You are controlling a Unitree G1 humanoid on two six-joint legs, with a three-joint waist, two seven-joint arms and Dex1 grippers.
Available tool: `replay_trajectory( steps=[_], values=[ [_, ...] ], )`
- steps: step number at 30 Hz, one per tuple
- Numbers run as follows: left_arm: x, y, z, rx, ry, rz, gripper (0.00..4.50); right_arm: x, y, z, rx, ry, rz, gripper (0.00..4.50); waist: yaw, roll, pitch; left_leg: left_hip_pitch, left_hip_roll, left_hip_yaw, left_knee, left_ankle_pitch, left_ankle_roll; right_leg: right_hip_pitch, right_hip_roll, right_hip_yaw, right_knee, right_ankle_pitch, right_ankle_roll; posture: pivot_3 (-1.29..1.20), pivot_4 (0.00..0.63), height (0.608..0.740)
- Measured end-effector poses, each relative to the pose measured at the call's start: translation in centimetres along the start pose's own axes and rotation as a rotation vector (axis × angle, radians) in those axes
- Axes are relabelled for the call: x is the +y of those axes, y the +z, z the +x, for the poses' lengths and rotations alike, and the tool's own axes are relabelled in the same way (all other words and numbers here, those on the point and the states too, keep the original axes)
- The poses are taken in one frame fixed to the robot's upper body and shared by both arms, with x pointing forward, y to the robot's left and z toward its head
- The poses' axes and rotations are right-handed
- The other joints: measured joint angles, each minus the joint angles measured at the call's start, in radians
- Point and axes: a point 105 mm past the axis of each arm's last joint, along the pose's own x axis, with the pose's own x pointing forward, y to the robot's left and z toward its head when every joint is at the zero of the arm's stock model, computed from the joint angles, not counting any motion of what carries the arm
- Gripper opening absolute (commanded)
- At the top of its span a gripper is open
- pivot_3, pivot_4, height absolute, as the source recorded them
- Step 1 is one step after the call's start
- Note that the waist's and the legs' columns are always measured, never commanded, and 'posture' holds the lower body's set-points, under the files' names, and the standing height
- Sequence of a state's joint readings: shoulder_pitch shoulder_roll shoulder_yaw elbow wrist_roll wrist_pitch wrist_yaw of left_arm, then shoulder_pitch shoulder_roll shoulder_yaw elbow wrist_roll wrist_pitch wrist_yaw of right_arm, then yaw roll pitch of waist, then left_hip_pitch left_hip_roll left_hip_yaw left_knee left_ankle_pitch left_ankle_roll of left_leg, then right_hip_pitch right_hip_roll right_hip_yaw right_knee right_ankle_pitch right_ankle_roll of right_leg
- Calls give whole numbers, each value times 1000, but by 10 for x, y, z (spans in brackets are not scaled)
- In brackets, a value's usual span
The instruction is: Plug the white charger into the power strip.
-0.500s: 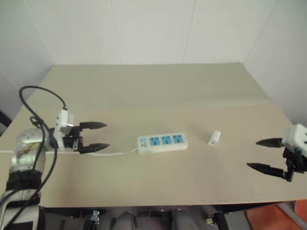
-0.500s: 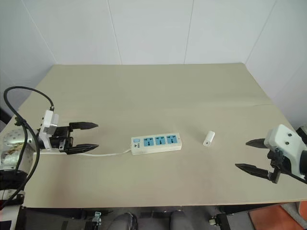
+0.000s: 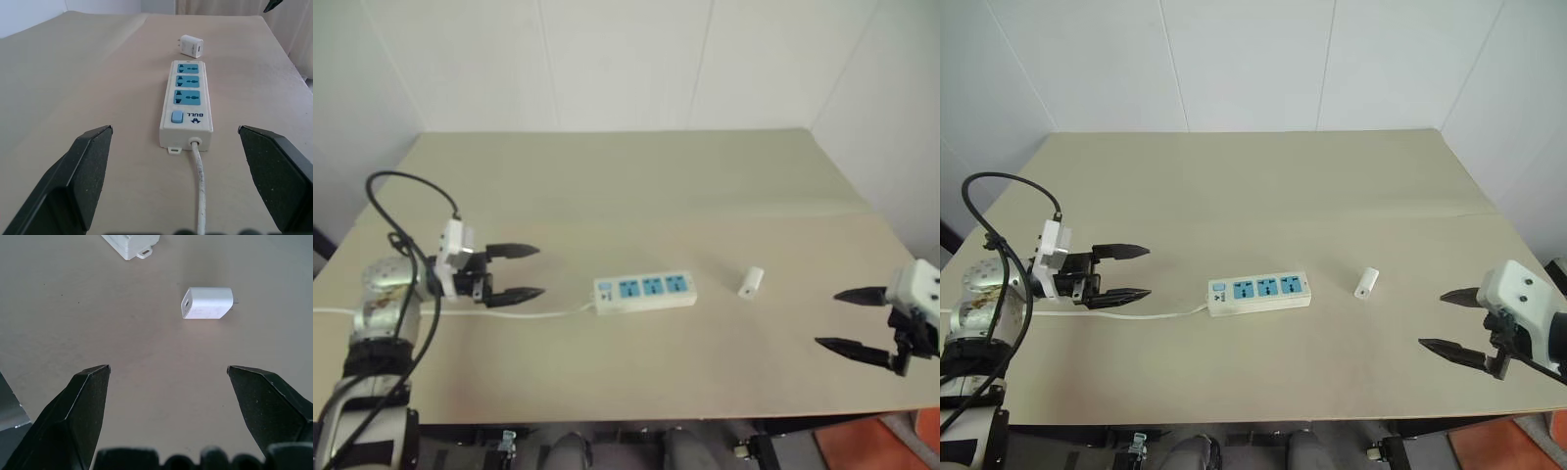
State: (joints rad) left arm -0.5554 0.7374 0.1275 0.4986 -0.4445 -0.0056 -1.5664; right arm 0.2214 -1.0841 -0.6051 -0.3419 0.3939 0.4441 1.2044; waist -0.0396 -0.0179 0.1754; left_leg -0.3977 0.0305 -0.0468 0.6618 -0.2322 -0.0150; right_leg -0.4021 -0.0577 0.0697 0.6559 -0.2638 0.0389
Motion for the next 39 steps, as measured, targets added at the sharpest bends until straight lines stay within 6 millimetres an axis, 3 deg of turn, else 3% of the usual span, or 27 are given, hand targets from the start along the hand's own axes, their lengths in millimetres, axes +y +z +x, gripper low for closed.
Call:
replay_trajectory(
  steps=[7,13,17,39],
  values=[
    [-15,-23,39,-63,-114,-46,4483,-4,5,3,-27,-39,-33,4500,7,0,0,-1,0,0,1,0,0,0,0,0,0,0,0,0,150,740],
    [-24,-45,82,-128,-101,21,4483,1,4,18,-46,-37,-41,4500,16,-1,-1,0,-1,0,2,0,0,1,0,0,0,0,0,0,150,740],
    [-27,-56,86,-113,-109,23,4483,6,5,21,-54,-30,-49,4500,16,-1,-1,-1,-1,-1,2,0,0,1,0,0,1,0,0,0,150,740],
    [-18,-59,129,-4,-200,35,4483,11,4,25,-55,-27,-46,4500,25,-1,-1,1,-2,-2,5,0,0,6,0,-1,0,0,0,0,150,740]
  ],
)
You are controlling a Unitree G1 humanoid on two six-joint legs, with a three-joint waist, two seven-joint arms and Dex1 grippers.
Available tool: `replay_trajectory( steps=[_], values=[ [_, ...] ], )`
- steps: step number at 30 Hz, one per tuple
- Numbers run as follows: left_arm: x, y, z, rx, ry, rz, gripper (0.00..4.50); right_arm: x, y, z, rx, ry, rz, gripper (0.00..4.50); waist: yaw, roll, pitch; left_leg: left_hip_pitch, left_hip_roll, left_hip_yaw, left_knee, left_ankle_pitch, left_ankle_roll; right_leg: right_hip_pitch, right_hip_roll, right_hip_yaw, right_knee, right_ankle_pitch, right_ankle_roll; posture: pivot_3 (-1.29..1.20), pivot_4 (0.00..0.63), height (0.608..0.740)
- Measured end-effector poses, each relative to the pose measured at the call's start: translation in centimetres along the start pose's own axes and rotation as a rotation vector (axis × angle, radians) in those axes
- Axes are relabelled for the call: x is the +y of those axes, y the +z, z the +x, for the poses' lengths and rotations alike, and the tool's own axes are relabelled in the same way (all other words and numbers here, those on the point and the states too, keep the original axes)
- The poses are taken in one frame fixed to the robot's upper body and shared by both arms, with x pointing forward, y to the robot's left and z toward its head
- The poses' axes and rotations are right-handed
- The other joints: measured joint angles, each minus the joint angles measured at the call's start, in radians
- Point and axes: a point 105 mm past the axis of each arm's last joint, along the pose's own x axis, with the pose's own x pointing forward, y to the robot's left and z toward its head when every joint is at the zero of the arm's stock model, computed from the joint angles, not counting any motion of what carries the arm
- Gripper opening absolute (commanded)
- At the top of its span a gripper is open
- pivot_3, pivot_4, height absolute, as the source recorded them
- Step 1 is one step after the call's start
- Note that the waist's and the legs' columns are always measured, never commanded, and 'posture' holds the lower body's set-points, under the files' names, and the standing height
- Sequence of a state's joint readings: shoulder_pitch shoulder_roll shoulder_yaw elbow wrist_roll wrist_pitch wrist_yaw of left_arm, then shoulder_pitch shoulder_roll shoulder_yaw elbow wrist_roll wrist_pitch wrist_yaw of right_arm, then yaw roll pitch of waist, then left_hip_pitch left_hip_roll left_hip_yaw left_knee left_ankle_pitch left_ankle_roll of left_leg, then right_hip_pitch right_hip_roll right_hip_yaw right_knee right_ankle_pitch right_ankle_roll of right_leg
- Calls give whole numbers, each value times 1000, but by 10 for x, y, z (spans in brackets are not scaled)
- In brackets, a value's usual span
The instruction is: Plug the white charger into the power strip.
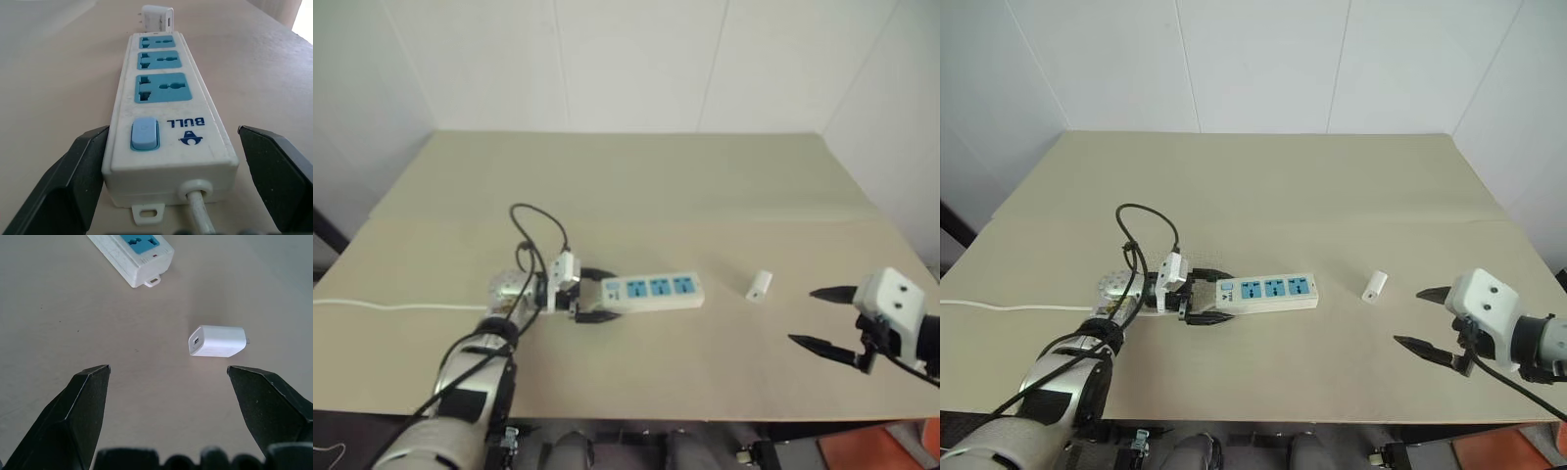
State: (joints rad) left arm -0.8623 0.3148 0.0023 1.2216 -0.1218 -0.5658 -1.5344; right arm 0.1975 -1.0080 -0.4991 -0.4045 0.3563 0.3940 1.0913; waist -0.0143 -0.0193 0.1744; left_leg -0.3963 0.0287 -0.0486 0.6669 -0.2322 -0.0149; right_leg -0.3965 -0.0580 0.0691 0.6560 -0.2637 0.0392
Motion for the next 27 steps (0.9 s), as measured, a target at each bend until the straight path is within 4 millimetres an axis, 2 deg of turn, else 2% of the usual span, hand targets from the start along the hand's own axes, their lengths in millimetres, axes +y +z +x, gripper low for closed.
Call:
replay_trajectory(
  steps=[10,13,15,20,24,27],
  values=[
    [-1,0,9,-33,11,-18,4483,1,-2,2,-1,-23,6,4500,0,0,0,6,0,0,0,0,0,6,0,0,-1,-1,1,0,150,740],
    [0,-1,10,-23,18,-20,3911,2,0,2,-6,-20,-1,4500,1,0,0,7,0,0,0,0,0,8,0,0,-1,-1,1,0,150,740],
    [0,-3,10,-18,22,-25,3307,2,0,2,-7,-20,-1,4500,0,0,0,7,0,0,0,0,0,8,0,0,-1,-1,1,0,150,740],
    [0,-3,10,-9,26,-15,3275,2,1,2,-12,-20,1,4500,0,0,0,7,0,0,0,0,0,8,0,0,-1,-1,1,0,150,740],
    [0,-4,10,5,27,-2,3275,-3,16,3,-88,-31,10,4500,0,-1,-3,9,0,0,0,0,0,10,0,0,-1,-1,2,0,150,740],
    [0,-4,10,10,17,0,3275,-7,21,3,-79,-18,-28,4500,-1,-1,-4,9,0,0,0,0,0,10,0,0,-1,-3,5,0,150,740]
  ],
)
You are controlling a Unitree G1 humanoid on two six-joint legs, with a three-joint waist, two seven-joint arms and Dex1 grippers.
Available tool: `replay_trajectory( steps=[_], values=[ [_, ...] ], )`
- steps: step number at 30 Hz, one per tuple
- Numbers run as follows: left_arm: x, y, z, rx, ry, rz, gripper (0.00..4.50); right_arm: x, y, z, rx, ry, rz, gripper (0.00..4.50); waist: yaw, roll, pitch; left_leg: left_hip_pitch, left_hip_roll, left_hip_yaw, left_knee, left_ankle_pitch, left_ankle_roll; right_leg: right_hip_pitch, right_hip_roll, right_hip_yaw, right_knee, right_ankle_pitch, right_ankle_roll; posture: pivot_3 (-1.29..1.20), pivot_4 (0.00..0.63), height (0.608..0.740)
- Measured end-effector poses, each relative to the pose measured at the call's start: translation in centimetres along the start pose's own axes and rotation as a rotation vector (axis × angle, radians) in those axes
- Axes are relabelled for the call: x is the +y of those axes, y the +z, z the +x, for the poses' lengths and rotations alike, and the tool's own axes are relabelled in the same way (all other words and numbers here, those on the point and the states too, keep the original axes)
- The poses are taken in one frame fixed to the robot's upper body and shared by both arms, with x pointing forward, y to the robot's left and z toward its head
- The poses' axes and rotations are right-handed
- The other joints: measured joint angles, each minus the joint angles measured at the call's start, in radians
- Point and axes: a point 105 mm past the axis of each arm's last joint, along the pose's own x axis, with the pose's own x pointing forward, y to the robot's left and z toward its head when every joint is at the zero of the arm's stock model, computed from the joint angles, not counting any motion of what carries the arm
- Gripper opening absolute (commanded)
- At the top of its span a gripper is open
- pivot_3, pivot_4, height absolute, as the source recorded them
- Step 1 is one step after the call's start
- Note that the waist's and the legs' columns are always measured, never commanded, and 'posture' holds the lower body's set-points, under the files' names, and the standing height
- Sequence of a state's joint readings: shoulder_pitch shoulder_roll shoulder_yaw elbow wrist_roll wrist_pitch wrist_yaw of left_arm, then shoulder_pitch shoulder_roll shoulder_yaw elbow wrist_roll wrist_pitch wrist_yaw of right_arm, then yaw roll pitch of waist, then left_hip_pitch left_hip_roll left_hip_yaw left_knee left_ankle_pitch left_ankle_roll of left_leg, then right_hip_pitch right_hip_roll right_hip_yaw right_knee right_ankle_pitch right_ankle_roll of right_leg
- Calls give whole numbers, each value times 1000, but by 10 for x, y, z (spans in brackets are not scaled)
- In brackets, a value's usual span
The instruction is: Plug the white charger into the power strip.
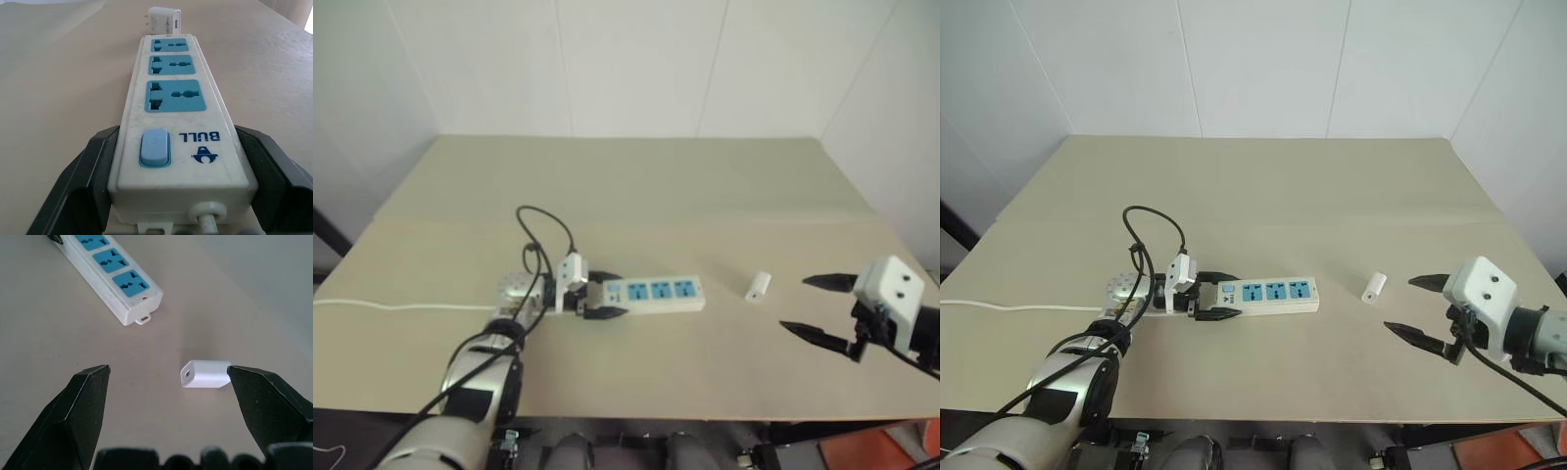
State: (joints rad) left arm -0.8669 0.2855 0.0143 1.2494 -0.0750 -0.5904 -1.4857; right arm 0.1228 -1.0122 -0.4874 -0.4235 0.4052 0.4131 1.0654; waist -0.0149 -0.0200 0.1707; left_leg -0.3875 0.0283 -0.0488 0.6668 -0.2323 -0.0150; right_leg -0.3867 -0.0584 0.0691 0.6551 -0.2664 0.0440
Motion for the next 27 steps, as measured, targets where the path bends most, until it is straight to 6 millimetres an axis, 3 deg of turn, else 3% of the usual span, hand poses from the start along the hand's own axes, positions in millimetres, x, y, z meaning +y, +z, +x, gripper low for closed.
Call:
replay_trajectory(
  steps=[6,12,22,27],
  values=[
    [-1,2,-4,23,-41,12,3275,-14,6,12,79,150,-292,4500,-9,0,0,0,0,0,-1,0,0,-1,0,0,0,-2,4,0,150,740],
    [-4,2,-6,34,-82,5,3275,-26,23,42,54,398,-681,4500,-25,0,0,0,0,0,-1,0,0,-1,0,0,-1,-2,3,0,150,740],
    [-10,3,-5,10,-97,17,3275,-37,14,84,157,691,-1133,4500,-25,1,0,-1,0,1,-5,0,0,-2,-1,0,-7,2,-3,0,150,740],
    [-11,3,-6,9,-100,19,3275,-36,2,96,218,812,-1223,4500,-27,1,0,0,0,0,-5,0,0,-1,-1,0,-6,2,-3,0,150,740]
  ],
)
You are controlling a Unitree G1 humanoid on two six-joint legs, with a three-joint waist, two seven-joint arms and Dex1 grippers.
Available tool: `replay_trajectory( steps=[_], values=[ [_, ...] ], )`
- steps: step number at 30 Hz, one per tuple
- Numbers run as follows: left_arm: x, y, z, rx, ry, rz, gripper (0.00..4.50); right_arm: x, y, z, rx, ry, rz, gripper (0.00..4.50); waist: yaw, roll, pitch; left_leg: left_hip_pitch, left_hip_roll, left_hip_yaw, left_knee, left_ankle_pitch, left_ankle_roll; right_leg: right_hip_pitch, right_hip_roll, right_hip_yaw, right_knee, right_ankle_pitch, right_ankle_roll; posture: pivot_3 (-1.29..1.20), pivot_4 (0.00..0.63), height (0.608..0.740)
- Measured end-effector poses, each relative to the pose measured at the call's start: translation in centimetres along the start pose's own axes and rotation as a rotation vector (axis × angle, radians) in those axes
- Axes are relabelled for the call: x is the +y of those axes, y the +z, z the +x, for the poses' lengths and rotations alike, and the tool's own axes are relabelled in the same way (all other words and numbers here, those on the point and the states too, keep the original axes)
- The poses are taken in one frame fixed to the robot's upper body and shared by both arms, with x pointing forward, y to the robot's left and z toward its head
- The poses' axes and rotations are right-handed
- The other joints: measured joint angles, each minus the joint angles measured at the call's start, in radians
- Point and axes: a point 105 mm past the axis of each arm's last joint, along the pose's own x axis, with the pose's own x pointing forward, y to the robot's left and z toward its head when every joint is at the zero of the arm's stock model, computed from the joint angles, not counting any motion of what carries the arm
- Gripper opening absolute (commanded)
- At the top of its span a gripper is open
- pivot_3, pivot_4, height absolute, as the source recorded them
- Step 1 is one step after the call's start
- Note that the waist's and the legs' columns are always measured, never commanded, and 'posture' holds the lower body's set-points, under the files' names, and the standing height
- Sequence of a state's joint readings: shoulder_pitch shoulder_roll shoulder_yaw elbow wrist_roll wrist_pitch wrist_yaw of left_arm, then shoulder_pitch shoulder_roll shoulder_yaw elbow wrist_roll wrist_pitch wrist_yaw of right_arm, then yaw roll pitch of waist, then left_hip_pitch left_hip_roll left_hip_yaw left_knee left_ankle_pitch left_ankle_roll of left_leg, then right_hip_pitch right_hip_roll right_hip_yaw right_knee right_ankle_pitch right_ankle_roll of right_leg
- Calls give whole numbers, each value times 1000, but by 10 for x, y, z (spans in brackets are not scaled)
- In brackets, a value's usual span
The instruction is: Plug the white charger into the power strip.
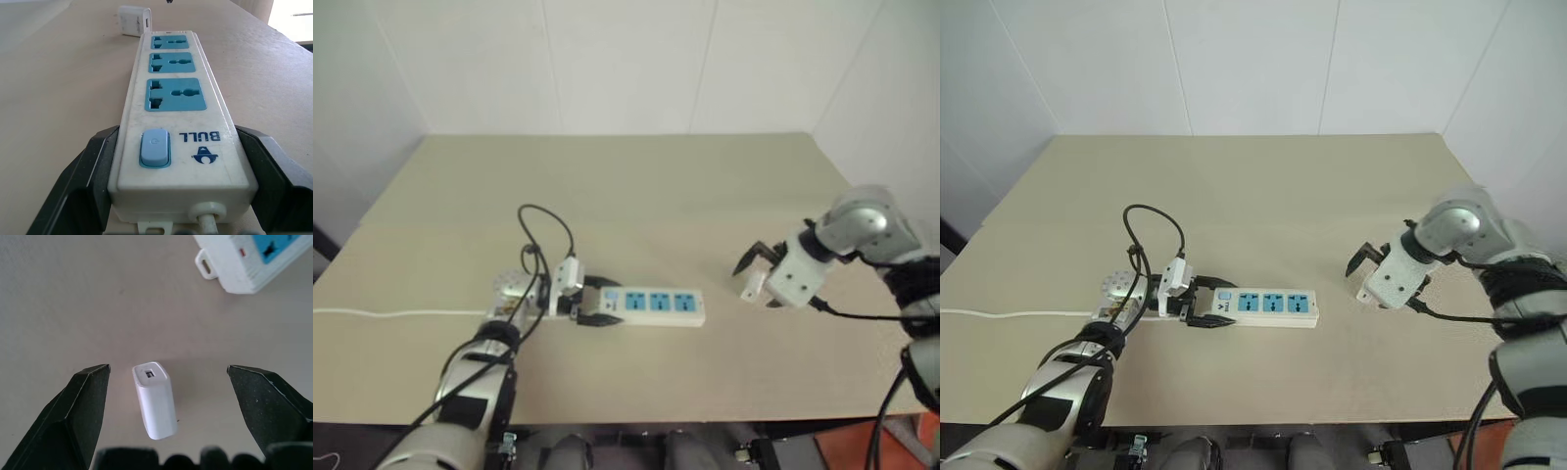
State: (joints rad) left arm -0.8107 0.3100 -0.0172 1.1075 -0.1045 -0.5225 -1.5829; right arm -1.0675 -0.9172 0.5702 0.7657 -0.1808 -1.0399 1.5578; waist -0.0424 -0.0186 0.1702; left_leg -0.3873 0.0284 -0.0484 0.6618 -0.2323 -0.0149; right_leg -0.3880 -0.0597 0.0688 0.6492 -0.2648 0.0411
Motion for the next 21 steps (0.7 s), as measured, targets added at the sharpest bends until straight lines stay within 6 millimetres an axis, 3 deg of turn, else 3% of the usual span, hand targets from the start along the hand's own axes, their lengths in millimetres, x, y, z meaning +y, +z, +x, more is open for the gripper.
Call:
replay_trajectory(
  steps=[5,21],
  values=[
    [0,0,0,1,-2,5,3275,8,-4,13,-3,86,-28,4500,-1,0,0,0,0,0,0,0,0,0,0,0,0,0,0,0,150,740],
    [-2,0,-1,-2,1,12,3275,-4,-17,32,76,81,-87,4500,-2,2,-1,1,0,0,0,0,0,0,0,0,1,0,0,0,150,740]
  ],
)
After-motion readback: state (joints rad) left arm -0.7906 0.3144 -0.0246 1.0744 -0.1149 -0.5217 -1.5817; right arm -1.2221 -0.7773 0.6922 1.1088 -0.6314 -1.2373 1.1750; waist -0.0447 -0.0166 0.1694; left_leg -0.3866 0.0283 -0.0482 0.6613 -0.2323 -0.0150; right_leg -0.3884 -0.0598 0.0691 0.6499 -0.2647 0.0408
